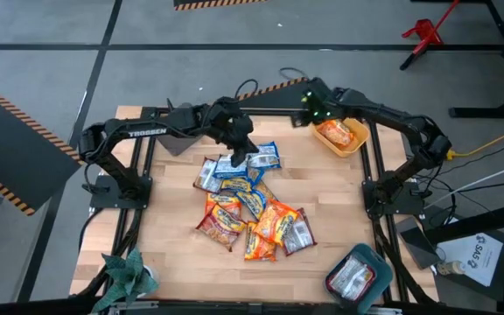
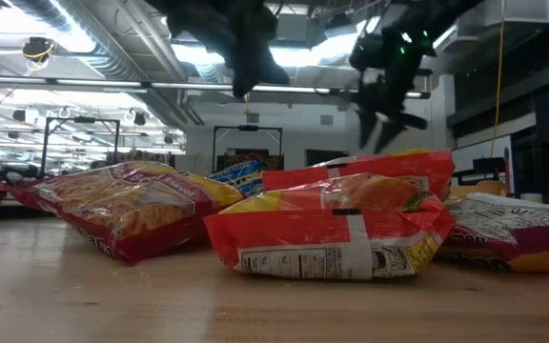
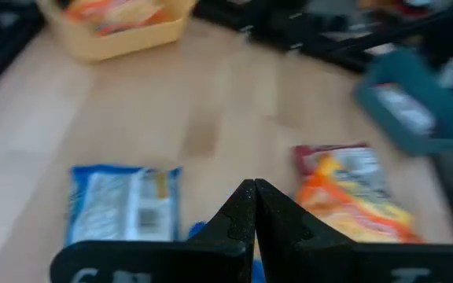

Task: Sort Maruchan noodles
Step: Put the blue noodle pack into the black bin

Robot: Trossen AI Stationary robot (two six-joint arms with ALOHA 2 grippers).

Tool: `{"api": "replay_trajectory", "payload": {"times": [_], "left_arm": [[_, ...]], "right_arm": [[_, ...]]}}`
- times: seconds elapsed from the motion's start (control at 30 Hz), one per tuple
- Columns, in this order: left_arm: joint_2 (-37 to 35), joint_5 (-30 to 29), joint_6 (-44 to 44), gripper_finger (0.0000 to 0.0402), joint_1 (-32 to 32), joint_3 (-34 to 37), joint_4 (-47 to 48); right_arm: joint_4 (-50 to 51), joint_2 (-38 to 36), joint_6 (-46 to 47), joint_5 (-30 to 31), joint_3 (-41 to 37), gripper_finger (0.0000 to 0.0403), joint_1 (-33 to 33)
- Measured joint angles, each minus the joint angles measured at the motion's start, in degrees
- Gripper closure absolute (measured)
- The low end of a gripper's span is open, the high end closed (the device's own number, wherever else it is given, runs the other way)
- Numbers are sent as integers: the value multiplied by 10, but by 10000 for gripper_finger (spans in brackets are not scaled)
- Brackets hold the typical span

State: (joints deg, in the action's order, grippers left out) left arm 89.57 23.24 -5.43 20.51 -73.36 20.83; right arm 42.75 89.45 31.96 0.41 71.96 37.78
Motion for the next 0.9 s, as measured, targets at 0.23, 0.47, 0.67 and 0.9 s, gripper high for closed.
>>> {"api": "replay_trajectory", "payload": {"times": [0.23,0.47,0.67,0.9], "left_arm": [[-94,-38,17,400,-17,0,179],[-189,-175,-19,400,-66,106,174],[-231,-213,-109,400,-77,280,4],[-232,-255,-155,401,-86,373,-51]], "right_arm": [[-108,3,26,47,-12,253,-156],[-262,62,125,60,-17,187,-243],[-316,120,210,92,-18,113,-263],[-334,162,267,71,-16,94,-277]]}}
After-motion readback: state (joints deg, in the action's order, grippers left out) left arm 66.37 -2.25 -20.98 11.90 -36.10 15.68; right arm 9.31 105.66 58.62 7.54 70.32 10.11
